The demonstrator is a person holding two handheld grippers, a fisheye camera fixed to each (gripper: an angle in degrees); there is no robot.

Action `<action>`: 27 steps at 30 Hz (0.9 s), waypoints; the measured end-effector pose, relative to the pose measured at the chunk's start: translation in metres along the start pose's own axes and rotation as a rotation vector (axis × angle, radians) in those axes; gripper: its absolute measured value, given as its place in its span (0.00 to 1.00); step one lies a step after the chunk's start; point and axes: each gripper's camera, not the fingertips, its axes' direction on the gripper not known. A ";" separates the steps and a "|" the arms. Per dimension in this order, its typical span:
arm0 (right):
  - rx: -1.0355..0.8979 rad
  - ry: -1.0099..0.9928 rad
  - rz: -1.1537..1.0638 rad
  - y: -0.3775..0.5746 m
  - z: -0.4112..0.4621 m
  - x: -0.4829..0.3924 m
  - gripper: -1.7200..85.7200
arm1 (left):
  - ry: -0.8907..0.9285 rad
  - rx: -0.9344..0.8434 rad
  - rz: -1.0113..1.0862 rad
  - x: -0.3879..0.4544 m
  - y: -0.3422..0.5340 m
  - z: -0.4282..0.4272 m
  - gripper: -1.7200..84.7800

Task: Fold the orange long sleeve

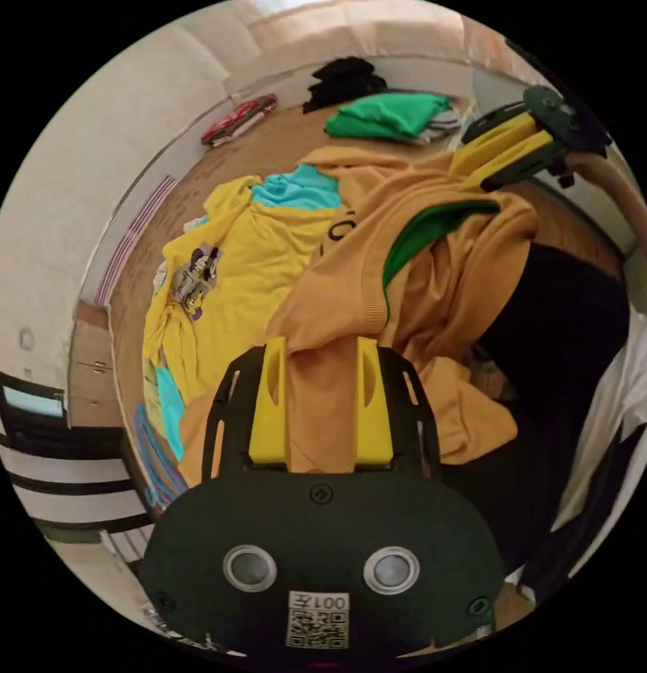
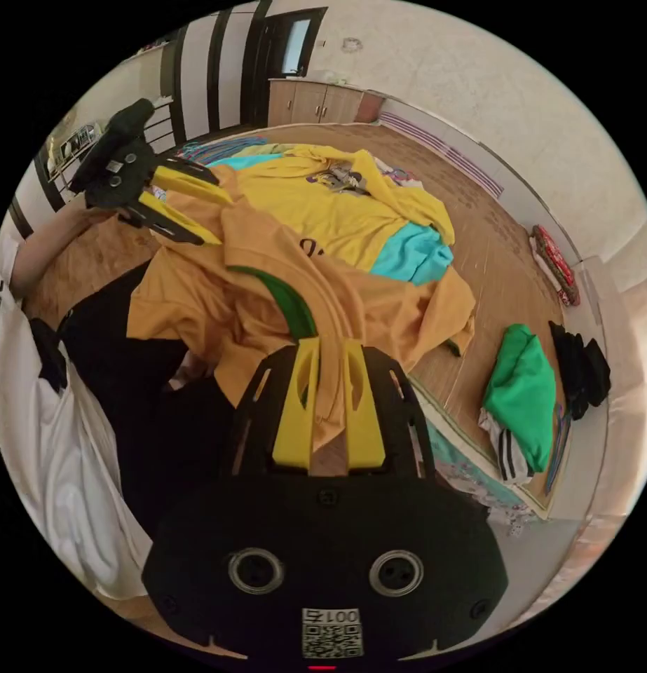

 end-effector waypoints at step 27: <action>0.603 0.440 0.134 -0.042 -0.237 0.025 0.02 | -0.134 0.248 -0.005 -0.080 0.054 -0.279 0.04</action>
